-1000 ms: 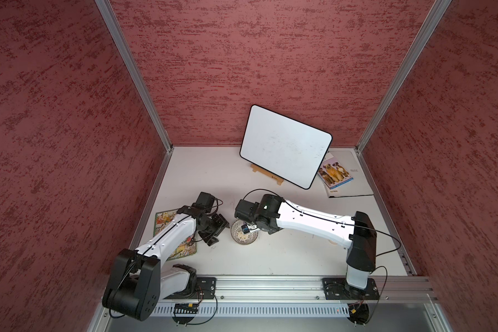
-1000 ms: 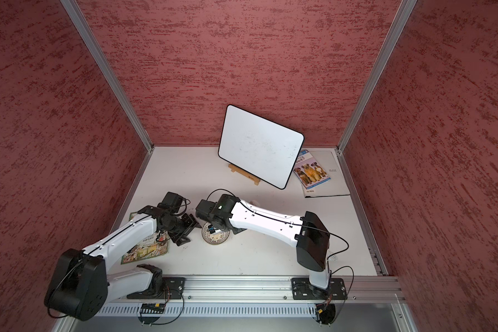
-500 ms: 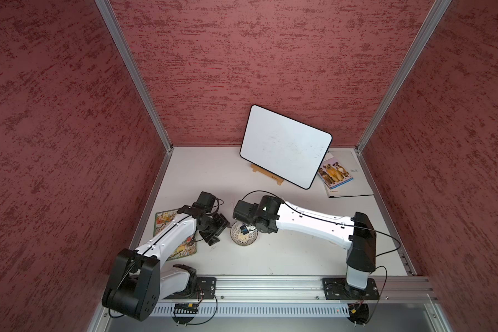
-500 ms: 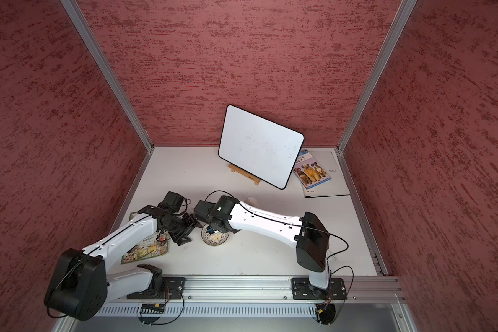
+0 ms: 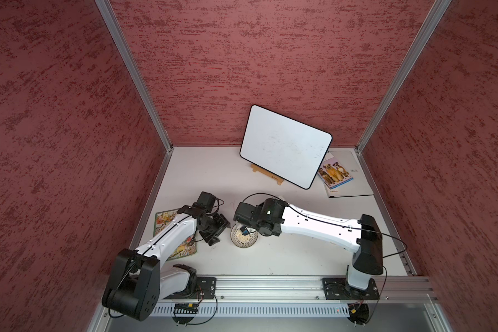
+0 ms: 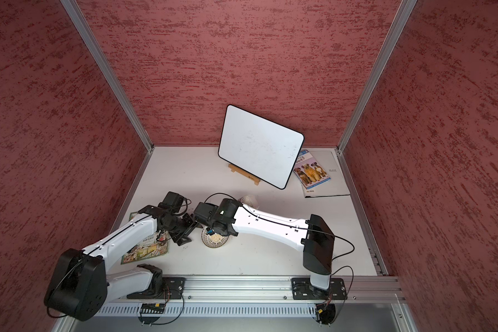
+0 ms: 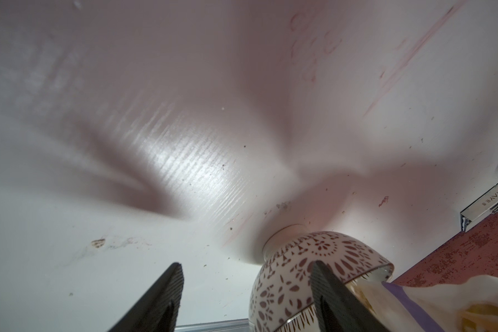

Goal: Pour the oats into the breakfast bowl
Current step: Pour the oats into the bowl.

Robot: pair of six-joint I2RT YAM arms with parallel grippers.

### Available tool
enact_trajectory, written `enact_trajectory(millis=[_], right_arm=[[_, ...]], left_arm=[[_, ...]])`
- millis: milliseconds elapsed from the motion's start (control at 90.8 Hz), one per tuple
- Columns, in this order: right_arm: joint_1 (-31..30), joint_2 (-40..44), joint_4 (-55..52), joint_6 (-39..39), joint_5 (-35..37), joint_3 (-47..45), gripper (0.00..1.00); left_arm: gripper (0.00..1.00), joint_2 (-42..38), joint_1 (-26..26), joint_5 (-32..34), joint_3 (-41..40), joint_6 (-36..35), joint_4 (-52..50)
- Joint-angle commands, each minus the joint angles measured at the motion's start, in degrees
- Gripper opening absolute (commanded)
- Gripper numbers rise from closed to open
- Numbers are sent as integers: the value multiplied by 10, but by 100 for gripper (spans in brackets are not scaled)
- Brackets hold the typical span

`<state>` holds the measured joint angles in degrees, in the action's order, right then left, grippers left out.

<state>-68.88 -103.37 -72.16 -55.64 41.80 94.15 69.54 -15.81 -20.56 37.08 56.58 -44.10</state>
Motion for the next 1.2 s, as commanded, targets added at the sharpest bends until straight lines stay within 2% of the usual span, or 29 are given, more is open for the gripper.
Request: enact_trajectory(millis=[0, 606, 1190], right_arm=[[-11, 44, 24, -10, 72, -8, 0], [-32, 73, 95, -49, 134, -71, 0], [-45, 74, 111, -69, 141, -100, 0]], left_arm=[[73, -4, -2, 3, 10, -5, -9], [73, -26, -3, 9, 5, 0, -15], [72, -34, -3, 11, 1, 9, -14]])
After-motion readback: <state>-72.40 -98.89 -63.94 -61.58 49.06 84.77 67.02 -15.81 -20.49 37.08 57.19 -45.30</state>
